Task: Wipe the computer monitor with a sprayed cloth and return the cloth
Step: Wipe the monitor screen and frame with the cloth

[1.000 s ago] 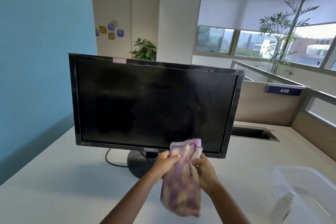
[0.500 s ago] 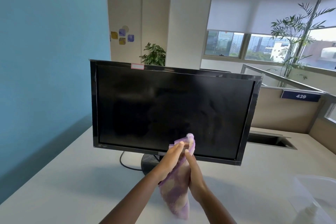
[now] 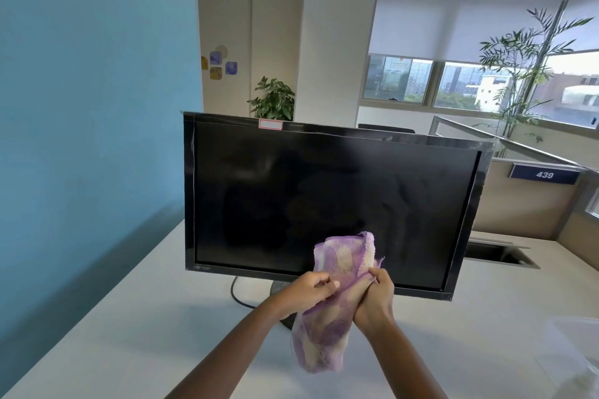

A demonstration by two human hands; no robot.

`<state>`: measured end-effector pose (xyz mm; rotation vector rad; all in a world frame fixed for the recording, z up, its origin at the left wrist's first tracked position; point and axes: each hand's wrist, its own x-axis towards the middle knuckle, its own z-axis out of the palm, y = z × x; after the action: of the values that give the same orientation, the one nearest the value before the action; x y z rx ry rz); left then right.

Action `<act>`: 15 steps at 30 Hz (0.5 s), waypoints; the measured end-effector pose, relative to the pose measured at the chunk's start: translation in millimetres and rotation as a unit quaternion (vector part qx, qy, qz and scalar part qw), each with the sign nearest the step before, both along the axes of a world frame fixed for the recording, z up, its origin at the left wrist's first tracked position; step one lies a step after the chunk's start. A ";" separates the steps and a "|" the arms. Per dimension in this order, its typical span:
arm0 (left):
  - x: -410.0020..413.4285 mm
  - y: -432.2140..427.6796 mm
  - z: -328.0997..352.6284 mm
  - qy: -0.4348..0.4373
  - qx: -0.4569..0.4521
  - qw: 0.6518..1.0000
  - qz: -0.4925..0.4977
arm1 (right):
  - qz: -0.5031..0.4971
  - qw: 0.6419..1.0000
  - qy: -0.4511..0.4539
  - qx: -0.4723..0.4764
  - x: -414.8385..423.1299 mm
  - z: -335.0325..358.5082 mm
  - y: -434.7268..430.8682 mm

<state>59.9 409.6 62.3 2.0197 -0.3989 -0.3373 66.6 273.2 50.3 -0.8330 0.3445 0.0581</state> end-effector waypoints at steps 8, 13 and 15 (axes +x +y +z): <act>-2.1 24.9 -11.5 0.071 0.020 0.997 -0.012 | -0.003 0.993 0.092 -0.069 4.2 -1.8 11.3; -6.3 23.5 -18.3 0.112 -0.048 0.991 0.048 | 0.031 0.963 0.145 -0.225 -3.5 -11.1 18.8; -7.3 21.1 -16.5 0.120 -0.079 0.987 0.071 | -0.003 0.938 0.142 -0.315 -9.8 -12.4 19.8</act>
<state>52.6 430.7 45.9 1.8154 -0.1250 -0.4410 56.9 293.0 37.9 -1.4663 0.6571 0.0629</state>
